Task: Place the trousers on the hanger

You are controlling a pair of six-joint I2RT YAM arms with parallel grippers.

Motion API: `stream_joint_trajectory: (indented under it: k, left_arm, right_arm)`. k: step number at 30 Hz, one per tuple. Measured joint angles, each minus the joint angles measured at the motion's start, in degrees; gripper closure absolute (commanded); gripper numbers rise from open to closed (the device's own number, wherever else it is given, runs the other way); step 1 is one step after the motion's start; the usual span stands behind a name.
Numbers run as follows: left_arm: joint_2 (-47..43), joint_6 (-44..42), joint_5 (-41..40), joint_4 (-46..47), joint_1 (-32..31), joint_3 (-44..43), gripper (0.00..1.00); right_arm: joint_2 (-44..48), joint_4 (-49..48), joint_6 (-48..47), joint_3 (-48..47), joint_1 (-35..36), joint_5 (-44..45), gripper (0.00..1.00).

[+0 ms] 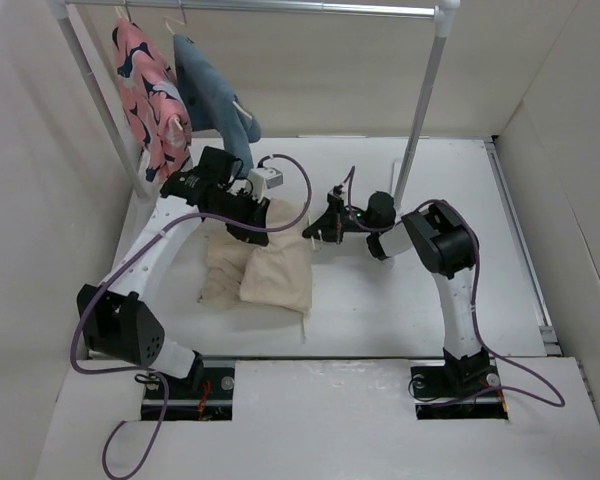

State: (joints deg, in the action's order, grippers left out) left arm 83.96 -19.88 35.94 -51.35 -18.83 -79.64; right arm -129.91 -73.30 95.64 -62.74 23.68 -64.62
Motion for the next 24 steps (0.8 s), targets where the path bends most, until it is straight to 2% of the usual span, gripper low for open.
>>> stream_joint_trajectory:
  k: [6,10,17,24]
  left_arm:
    - [-0.8,-2.4,4.5,-5.7,0.1,-1.5,1.0]
    - [-0.8,-2.2,4.0,-5.7,2.2,-0.2,1.0]
    - [1.0,0.1,-4.9,-4.6,8.4,2.4,1.0]
    - [6.5,0.5,-14.2,-1.7,9.2,6.1,0.99]
  right_arm:
    - [-5.7,-1.9,4.9,2.3,1.1,-3.7,1.0]
    - [-4.3,-2.7,4.3,5.2,1.5,-2.9,1.0]
    - [0.7,-3.5,1.9,14.7,-1.3,-2.2,1.0]
    - [1.4,-4.5,-0.6,17.5,-2.3,-2.2,1.0]
